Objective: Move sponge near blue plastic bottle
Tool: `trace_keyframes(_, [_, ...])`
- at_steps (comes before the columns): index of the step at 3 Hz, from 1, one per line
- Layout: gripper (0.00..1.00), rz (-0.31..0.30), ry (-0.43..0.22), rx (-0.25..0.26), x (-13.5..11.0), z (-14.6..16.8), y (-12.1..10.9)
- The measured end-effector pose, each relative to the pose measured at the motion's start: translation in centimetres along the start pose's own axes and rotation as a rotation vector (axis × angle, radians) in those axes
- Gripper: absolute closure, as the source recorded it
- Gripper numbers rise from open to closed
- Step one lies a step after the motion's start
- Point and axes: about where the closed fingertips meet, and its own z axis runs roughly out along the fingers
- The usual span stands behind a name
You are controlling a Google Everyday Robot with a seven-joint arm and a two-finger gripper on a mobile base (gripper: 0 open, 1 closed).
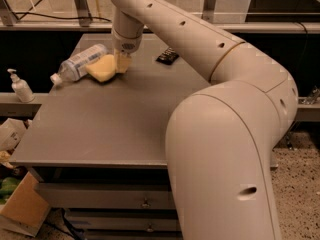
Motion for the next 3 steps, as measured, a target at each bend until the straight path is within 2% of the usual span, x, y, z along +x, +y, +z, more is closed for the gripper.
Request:
trace_keyframes(2, [0.13,-0.005,0.0,-0.013,-0.39,0.13,0.0])
trace_keyframes(3, [0.0,-0.005,0.004,-0.015,-0.46,-0.07,0.02])
